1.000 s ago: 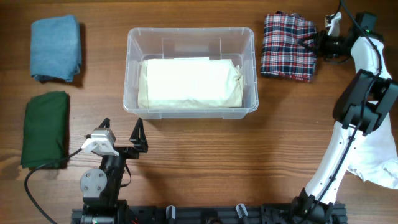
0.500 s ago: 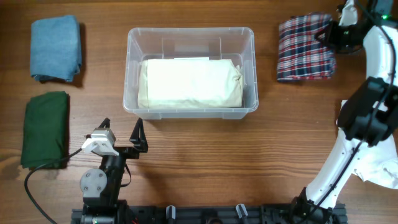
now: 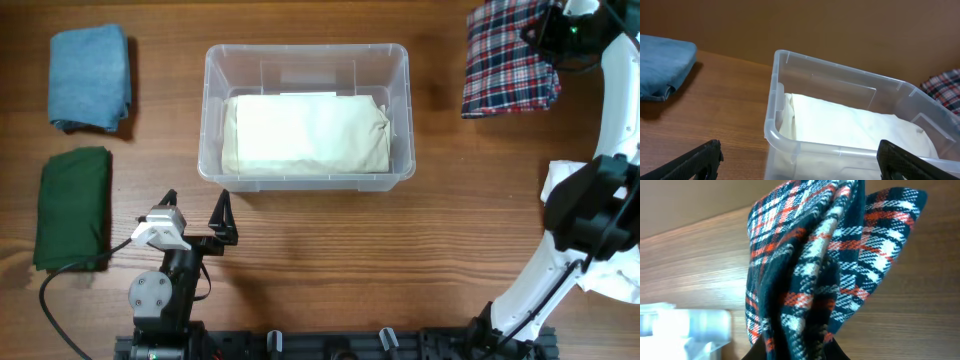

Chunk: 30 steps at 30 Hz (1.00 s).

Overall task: Pack container
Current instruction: 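Lift the plaid cloth and carry it over the box with the right gripper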

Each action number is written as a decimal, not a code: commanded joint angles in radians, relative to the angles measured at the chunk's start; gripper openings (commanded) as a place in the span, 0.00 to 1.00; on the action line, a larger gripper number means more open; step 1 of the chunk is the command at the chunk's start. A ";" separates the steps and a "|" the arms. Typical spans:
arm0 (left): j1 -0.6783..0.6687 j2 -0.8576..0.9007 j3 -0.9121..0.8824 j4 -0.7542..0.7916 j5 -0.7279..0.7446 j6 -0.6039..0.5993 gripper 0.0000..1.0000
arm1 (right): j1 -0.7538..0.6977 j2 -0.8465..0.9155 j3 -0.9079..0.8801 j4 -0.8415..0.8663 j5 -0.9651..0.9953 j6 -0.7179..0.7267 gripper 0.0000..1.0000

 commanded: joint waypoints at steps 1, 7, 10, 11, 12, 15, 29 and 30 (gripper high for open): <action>0.008 -0.006 -0.006 -0.001 0.005 0.006 1.00 | 0.045 -0.145 0.007 0.006 -0.014 0.061 0.04; 0.008 -0.006 -0.006 -0.001 0.005 0.006 1.00 | 0.072 -0.274 0.007 0.005 -0.056 0.125 0.04; 0.008 -0.006 -0.006 -0.001 0.005 0.005 1.00 | 0.100 -0.327 0.007 0.001 -0.095 0.167 0.04; 0.008 -0.006 -0.006 -0.001 0.005 0.005 1.00 | 0.114 -0.340 0.007 0.001 -0.111 0.189 0.04; 0.008 -0.006 -0.006 -0.001 0.005 0.005 1.00 | 0.132 -0.351 0.007 0.003 -0.128 0.206 0.04; 0.008 -0.006 -0.006 -0.001 0.005 0.005 1.00 | 0.195 -0.356 0.007 0.005 -0.148 0.272 0.04; 0.008 -0.006 -0.006 -0.001 0.005 0.005 1.00 | 0.575 -0.311 0.003 0.199 -0.092 0.626 0.04; 0.008 -0.006 -0.006 -0.001 0.005 0.005 1.00 | 0.600 -0.299 0.003 0.205 -0.068 0.648 0.04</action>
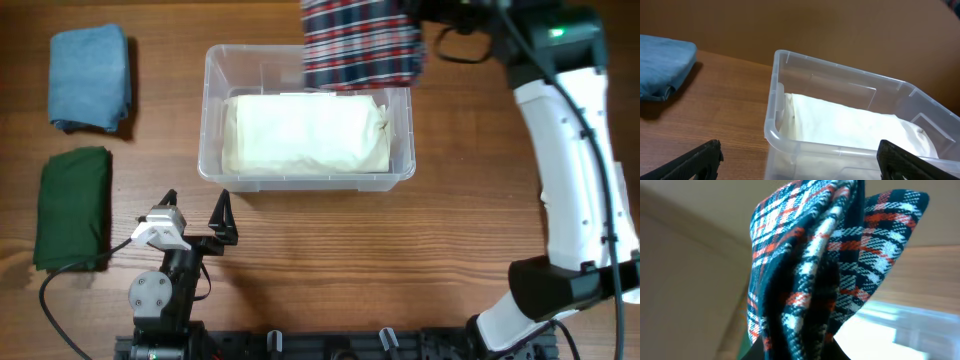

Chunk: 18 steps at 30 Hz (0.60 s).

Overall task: Pack container
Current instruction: 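Lift the plaid cloth and carry it over the box with the right gripper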

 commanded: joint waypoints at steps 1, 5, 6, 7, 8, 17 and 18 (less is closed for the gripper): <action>0.008 -0.006 -0.006 -0.001 0.004 0.005 1.00 | 0.076 0.050 0.007 0.033 0.050 0.138 0.04; 0.008 -0.006 -0.006 -0.001 0.004 0.005 1.00 | 0.141 0.106 0.007 0.046 0.068 0.186 0.04; 0.008 -0.006 -0.006 -0.001 0.004 0.005 1.00 | 0.154 0.124 0.007 0.050 0.068 0.198 0.04; 0.008 -0.006 -0.006 -0.001 0.004 0.005 1.00 | 0.169 0.145 0.007 0.058 0.067 0.210 0.04; 0.008 -0.006 -0.006 -0.001 0.004 0.005 1.00 | 0.178 0.159 0.007 0.060 0.067 0.222 0.04; 0.008 -0.006 -0.006 -0.001 0.004 0.005 1.00 | 0.262 0.264 0.007 0.065 0.067 0.317 0.04; 0.008 -0.006 -0.006 -0.001 0.004 0.005 1.00 | 0.266 0.269 0.007 0.065 0.067 0.333 0.04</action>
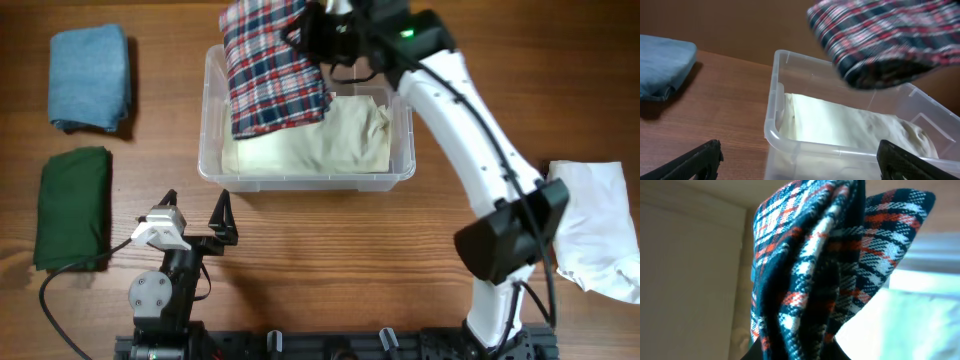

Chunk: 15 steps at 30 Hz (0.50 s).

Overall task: Pack container
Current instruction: 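Lift the plaid cloth and carry it over the box with the right gripper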

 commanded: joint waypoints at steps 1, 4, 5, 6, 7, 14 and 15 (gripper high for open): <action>0.008 -0.006 -0.006 -0.001 0.004 0.006 1.00 | 0.020 0.011 0.015 0.015 -0.002 0.093 0.04; 0.008 -0.006 -0.006 -0.001 0.004 0.005 1.00 | 0.030 0.026 0.015 0.010 0.000 0.105 0.04; 0.008 -0.006 -0.006 -0.001 0.004 0.005 1.00 | 0.034 0.030 0.015 0.008 0.009 0.109 0.04; 0.008 -0.006 -0.006 -0.001 0.004 0.005 1.00 | 0.037 0.033 0.015 0.004 0.024 0.119 0.04; 0.008 -0.006 -0.006 -0.001 0.004 0.005 1.00 | 0.043 0.038 0.015 -0.003 0.052 0.134 0.04; 0.008 -0.006 -0.006 -0.001 0.004 0.005 1.00 | 0.076 0.054 0.015 0.010 0.174 0.159 0.04; 0.008 -0.006 -0.006 -0.001 0.004 0.005 1.00 | 0.077 0.058 0.015 0.016 0.182 0.156 0.04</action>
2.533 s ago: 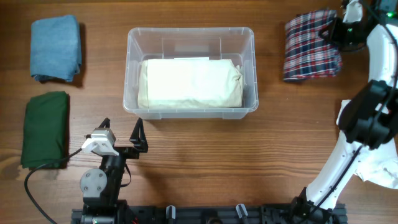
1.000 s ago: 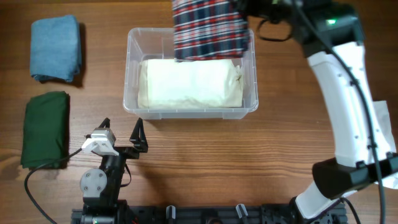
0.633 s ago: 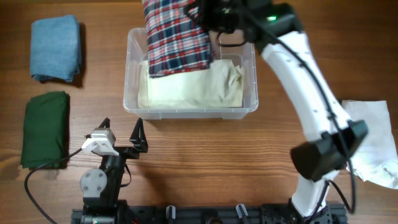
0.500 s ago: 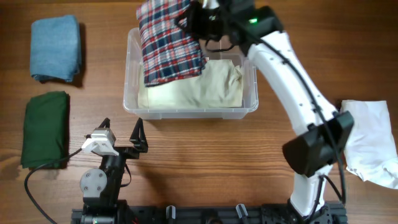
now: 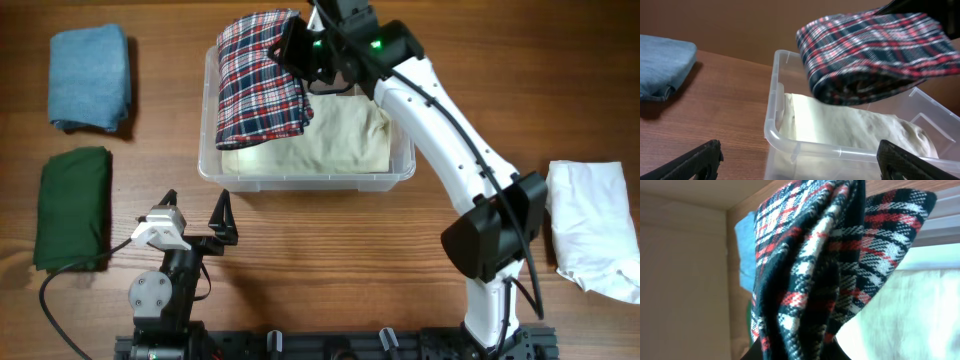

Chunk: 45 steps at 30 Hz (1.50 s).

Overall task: Pack container
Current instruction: 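Lift the plaid cloth and carry it over the box with the right gripper, then lower the plaid cloth into the left half of the box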

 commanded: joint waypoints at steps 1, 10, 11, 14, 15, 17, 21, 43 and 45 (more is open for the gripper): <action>0.008 -0.006 -0.006 -0.001 0.004 0.006 1.00 | 0.021 0.021 0.018 0.028 0.077 0.025 0.04; 0.008 -0.006 -0.006 -0.001 0.004 0.006 1.00 | 0.027 0.073 0.018 0.071 0.075 -0.026 0.04; 0.008 -0.006 -0.006 -0.001 0.004 0.005 1.00 | 0.028 0.080 0.018 0.072 0.074 -0.026 0.04; 0.008 -0.006 -0.006 -0.001 0.004 0.005 1.00 | 0.033 0.103 0.018 0.071 0.056 -0.027 0.04; 0.008 -0.006 -0.006 -0.001 0.004 0.005 1.00 | 0.036 0.105 0.018 0.069 0.053 -0.027 0.04; 0.008 -0.006 -0.006 -0.001 0.004 0.005 1.00 | 0.048 0.119 0.018 0.065 0.040 -0.035 0.04; 0.008 -0.006 -0.006 -0.001 0.004 0.006 1.00 | 0.075 0.129 0.018 0.064 0.034 -0.034 0.04; 0.008 -0.006 -0.006 -0.001 0.004 0.005 1.00 | 0.108 0.130 0.018 -0.063 0.099 0.108 0.04; 0.008 -0.006 -0.006 -0.001 0.004 0.005 1.00 | 0.108 0.130 0.018 -0.075 0.125 0.107 0.04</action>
